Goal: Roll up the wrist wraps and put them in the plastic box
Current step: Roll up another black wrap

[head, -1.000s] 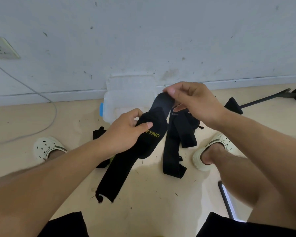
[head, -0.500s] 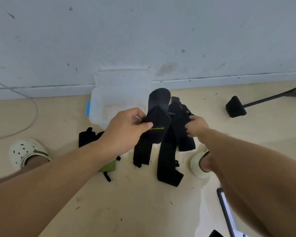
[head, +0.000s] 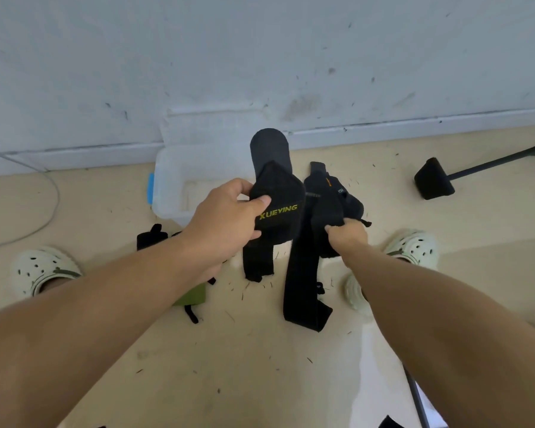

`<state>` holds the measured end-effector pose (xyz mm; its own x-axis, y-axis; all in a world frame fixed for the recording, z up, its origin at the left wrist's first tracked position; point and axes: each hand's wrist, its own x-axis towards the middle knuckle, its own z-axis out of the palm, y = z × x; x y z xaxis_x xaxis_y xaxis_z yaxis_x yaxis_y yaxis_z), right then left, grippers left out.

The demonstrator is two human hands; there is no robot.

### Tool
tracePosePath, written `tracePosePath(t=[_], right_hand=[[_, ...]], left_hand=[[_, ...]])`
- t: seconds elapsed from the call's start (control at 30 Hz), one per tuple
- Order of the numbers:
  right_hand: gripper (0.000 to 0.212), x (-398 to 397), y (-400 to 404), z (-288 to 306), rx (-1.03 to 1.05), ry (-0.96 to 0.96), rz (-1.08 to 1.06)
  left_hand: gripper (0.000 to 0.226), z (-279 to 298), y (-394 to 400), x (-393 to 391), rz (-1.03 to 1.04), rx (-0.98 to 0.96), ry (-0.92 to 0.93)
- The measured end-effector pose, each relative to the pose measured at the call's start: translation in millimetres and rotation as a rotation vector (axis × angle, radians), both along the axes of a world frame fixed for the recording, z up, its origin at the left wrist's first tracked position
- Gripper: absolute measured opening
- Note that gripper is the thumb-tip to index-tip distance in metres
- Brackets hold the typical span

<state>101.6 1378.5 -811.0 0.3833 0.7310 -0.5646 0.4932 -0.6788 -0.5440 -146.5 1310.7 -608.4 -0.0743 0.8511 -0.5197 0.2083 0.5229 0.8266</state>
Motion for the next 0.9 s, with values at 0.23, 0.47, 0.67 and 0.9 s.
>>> tracePosePath(t=[0.23,0.47,0.67,0.9], right_hand=[[0.017,-3.3,26.8,147.9,0.392,0.020,0.152],[0.014,-24.9,-7.3,292.7,0.619,-0.068,0.418],[0.007,-71.1,-77.3,328.6,0.749,0.230,0.343],[0.024,-104.7,-87.4,320.0,0.541,0.610,0.211]], left_hand=[[0.016,36.3,-17.8,-21.8,0.014,0.107,0.079],[0.015,67.6,-53.3,-42.4,0.078,0.184,-0.002],[0.023,73.9,-62.8,-42.7,0.164,0.210,0.026],[0.022,74.3,-56.6,-48.5,0.256,0.242,0.051]])
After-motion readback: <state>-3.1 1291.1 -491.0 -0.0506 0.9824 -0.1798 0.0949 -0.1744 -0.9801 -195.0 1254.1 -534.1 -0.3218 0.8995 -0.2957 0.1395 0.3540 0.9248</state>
